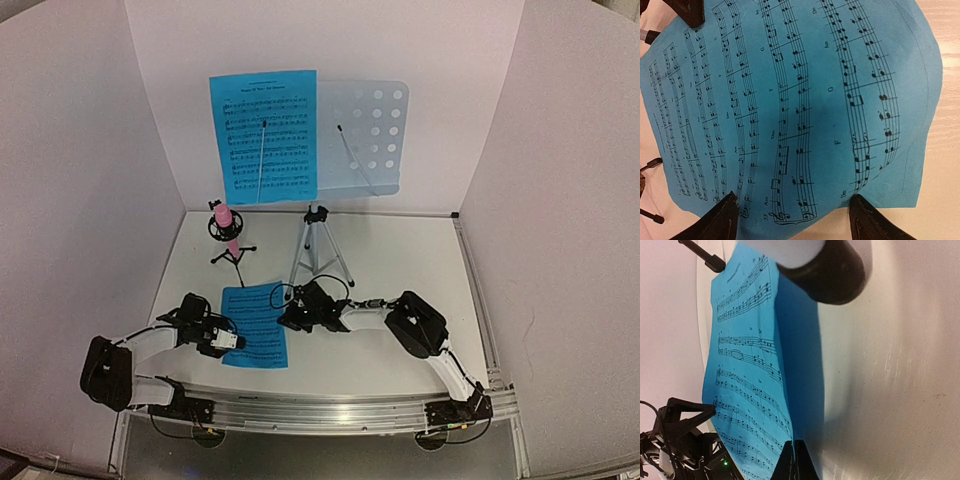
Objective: Set up the instrument practice props
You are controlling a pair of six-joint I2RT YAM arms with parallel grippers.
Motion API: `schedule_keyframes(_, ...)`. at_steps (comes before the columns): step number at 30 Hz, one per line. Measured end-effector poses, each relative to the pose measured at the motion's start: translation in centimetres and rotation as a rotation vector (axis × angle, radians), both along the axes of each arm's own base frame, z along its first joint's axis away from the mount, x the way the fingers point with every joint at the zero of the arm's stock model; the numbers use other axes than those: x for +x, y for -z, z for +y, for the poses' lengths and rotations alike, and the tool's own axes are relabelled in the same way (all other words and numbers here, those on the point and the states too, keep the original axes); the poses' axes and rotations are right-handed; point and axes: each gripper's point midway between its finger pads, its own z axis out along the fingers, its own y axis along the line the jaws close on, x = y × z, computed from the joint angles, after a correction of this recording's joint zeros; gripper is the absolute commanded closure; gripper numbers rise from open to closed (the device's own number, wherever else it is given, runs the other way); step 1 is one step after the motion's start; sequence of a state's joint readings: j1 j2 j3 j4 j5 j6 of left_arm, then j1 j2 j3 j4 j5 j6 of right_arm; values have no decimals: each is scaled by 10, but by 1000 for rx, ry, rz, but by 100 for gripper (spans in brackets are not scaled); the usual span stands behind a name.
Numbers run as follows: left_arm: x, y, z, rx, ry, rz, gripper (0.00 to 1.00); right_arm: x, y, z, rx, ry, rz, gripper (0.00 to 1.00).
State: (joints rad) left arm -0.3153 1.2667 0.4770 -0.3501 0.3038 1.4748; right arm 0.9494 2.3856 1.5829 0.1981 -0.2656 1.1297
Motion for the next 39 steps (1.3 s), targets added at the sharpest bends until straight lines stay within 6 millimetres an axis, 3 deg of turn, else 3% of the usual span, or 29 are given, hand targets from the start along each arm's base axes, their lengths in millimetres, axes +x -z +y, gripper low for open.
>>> schedule_keyframes(3, 0, -3, 1, -1, -28, 10, 1, -1, 2, -4, -11, -4, -1, 100)
schedule_keyframes(8, -24, -11, 8, 1, -80, 99, 0, -14, -8, -13, -84, -75, -52, 100)
schedule_keyframes(12, -32, -53, -1, -102, -133, 117, 0, -41, -41, -16, -169, -214, -164, 100)
schedule_keyframes(18, -36, -162, -27, -407, -206, 45, 0, -107, -121, -20, -296, -478, -453, 100)
schedule_keyframes(23, -46, -215, -33, -604, -327, 80, 1, -153, -200, -42, -395, -635, -727, 100)
schedule_keyframes(26, -44, -240, -33, -710, -410, 93, 1, -158, -244, -61, -436, -645, -856, 100)
schedule_keyframes(32, -43, -284, -39, -881, -488, 152, 1, -149, -324, -98, -449, -581, -1031, 100)
schedule_keyframes(39, -42, -311, -52, -1029, -495, 277, 0, -151, -418, -119, -328, -491, -1206, 100)
